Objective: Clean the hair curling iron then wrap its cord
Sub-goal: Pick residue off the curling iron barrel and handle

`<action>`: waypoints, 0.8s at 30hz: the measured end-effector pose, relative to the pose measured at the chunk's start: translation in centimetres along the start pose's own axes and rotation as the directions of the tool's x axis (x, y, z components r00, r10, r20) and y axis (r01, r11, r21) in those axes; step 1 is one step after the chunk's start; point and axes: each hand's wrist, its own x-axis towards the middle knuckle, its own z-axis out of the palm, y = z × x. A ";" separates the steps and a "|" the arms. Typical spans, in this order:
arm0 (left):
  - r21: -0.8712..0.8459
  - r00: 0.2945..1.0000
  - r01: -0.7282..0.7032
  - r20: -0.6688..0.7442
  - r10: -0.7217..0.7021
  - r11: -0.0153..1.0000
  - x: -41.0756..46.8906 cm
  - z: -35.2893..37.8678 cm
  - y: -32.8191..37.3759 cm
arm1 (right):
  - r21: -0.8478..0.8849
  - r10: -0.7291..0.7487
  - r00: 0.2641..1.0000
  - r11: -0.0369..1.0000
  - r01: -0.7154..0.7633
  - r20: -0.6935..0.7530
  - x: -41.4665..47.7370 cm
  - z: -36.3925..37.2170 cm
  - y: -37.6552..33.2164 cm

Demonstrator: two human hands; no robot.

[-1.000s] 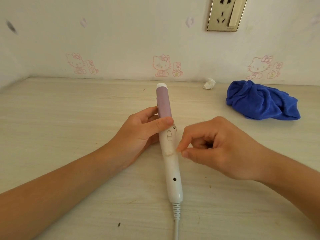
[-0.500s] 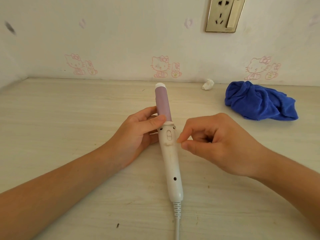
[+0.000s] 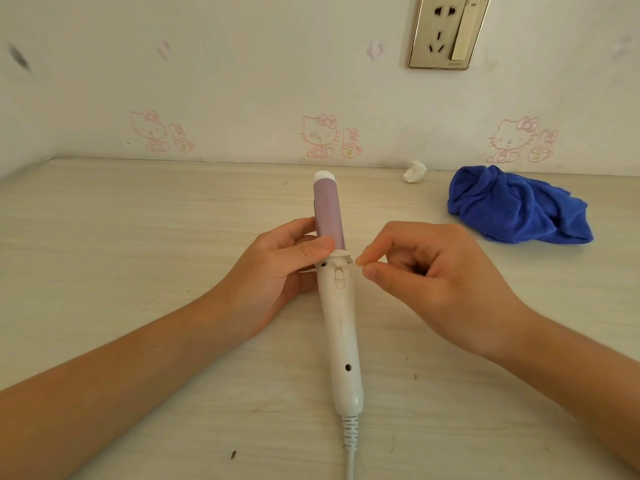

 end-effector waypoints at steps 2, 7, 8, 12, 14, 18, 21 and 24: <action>0.018 1.000 0.001 0.006 -0.001 1.000 0.0 0.0 0.0 | -0.002 0.020 1.000 1.000 -0.020 -0.023 0.1 0.1 0.2; 0.026 1.000 0.006 0.004 -0.006 1.000 0.0 0.0 0.1 | -0.009 0.044 0.998 0.999 -0.044 -0.040 0.2 0.3 0.2; 0.026 1.000 0.006 0.006 -0.007 1.000 -0.1 0.1 0.1 | -0.008 0.045 0.999 0.999 -0.045 -0.028 0.1 0.3 0.2; 0.030 1.000 0.000 0.025 0.000 1.000 -0.1 0.0 0.1 | 0.009 0.030 0.999 1.000 -0.030 0.012 0.0 0.5 0.0; 0.032 1.000 0.004 0.024 -0.005 0.999 -0.1 0.0 0.1 | 0.007 0.044 0.999 0.999 -0.044 -0.013 0.0 0.3 0.2; 0.032 0.999 0.008 0.032 -0.009 0.999 -0.1 0.0 0.2 | 0.037 0.030 0.999 0.999 -0.032 0.038 0.0 0.4 0.2; 0.068 0.999 0.014 0.033 -0.016 0.998 0.0 0.0 0.3 | 0.045 0.046 0.999 0.998 -0.047 0.021 0.1 0.3 0.4; 0.087 0.999 0.017 0.039 -0.021 0.996 0.0 0.0 0.3 | 0.082 0.035 0.996 0.996 -0.042 0.082 -0.1 0.3 0.3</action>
